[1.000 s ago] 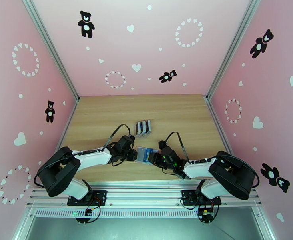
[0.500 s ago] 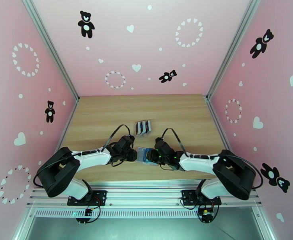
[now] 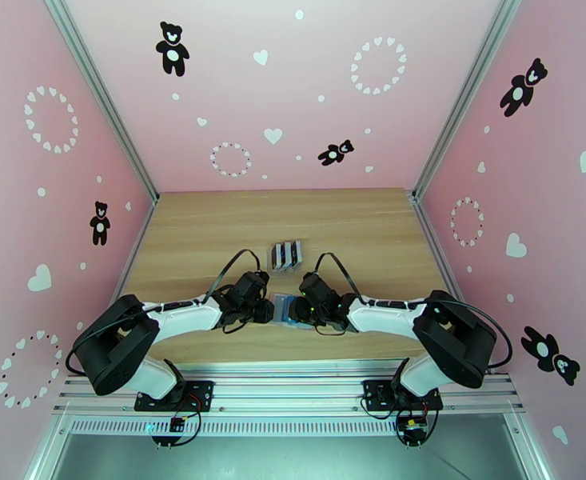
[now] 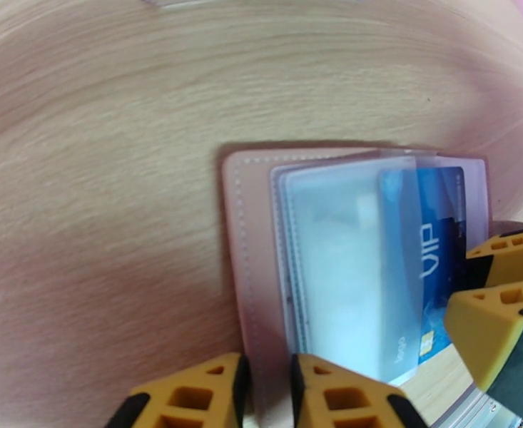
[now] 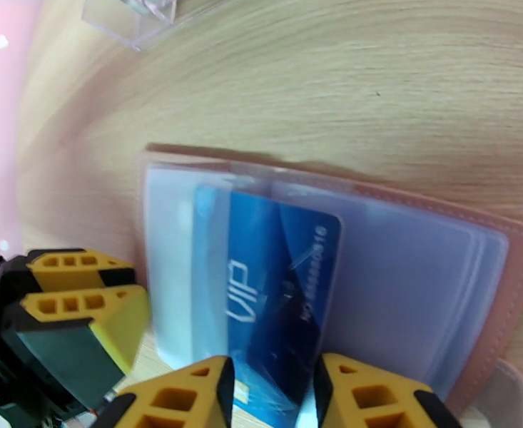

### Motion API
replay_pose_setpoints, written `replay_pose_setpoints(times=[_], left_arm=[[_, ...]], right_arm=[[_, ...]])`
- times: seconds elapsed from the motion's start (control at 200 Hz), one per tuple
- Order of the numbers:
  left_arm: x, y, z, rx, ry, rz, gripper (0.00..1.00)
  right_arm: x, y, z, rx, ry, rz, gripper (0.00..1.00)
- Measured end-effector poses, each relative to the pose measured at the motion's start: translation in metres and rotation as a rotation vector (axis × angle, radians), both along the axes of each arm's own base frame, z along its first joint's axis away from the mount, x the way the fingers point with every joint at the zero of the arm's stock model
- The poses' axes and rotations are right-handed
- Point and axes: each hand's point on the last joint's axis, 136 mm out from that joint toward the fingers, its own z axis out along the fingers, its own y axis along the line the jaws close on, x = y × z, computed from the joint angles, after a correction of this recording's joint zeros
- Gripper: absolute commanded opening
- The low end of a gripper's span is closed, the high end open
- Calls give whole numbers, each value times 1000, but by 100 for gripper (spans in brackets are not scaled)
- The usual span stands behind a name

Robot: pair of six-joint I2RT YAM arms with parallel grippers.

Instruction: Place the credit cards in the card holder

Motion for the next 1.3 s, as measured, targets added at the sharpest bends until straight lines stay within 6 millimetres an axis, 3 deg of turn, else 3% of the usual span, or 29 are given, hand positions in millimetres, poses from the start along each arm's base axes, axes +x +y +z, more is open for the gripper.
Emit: replay_pose_setpoints(times=[0.24, 0.671, 1.026, 1.302], left_arm=[[-1, 1, 0, 3, 2, 0, 27], [-1, 4, 0, 21, -2, 1, 22], [0, 4, -1, 32, -6, -8, 18], [0, 4, -2, 33, -4, -8, 16]], right_arm=[[2, -14, 7, -106, -27, 23, 37], [17, -3, 17, -144, -60, 57, 38], [16, -6, -1, -201, -22, 69, 38], [22, 5, 0, -194, -20, 85, 38]])
